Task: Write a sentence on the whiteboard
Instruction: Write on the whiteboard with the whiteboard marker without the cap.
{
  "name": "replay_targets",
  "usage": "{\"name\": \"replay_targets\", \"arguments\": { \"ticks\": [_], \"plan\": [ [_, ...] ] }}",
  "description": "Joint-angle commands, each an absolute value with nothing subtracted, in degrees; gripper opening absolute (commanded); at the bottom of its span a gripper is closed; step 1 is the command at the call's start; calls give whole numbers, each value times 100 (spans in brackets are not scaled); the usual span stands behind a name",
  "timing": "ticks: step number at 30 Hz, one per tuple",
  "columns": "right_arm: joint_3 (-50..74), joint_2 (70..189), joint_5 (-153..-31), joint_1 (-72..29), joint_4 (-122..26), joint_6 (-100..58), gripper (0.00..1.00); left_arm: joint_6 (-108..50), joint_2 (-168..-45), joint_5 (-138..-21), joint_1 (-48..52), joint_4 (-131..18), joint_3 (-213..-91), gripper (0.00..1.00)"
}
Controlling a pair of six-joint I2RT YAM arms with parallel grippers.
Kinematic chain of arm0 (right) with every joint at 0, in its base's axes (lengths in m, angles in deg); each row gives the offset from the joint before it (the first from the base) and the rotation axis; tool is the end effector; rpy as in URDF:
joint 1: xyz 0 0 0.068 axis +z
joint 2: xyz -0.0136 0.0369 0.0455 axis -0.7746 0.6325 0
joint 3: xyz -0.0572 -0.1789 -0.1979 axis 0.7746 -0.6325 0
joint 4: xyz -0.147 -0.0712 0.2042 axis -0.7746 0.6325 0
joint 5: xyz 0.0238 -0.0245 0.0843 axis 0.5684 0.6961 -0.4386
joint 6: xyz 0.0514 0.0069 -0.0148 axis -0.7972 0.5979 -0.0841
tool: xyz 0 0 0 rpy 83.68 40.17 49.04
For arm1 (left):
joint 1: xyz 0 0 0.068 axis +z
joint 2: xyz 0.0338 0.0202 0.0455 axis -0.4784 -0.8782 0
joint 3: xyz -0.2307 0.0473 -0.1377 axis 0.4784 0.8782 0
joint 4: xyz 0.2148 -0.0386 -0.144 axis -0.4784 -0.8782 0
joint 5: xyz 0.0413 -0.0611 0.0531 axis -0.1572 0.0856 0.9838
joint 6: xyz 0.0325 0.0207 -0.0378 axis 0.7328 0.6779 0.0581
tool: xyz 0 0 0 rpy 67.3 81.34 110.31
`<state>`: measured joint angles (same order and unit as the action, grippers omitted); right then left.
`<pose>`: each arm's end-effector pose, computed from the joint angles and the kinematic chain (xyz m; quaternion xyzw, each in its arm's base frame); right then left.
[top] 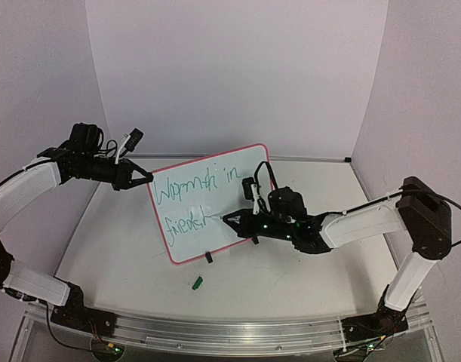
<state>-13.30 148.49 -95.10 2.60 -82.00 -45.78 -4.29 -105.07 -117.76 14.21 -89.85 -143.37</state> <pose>0.2186 0.3047 0.1962 -0.2043 0.7695 0.4592 0.3940 0.2564 -0.0924 0.3172 0.3600 0.7723 -0.3639 0.3762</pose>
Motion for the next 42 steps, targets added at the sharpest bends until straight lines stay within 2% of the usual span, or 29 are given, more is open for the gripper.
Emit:
{"name": "replay_targets", "arguments": {
  "ticks": [1, 18, 30, 42],
  "plan": [
    [-1408, 14775, -9325, 246, -8256, -4620, 0, -251, -10712, -11492, 1162, -9554, -14199, 0],
    [-1461, 14933, -9562, 266, -8193, -4700, 0, -254, -10725, -11492, 1156, -9548, -14203, 0],
    [-1511, 14300, -9703, 274, -8294, -4595, 0, -253, -10740, -11509, 1152, -9547, -14210, 0],
    [-1287, 14568, -9538, 234, -8251, -4549, 0, -250, -10721, -11499, 1152, -9546, -14199, 0]
  ]
}}
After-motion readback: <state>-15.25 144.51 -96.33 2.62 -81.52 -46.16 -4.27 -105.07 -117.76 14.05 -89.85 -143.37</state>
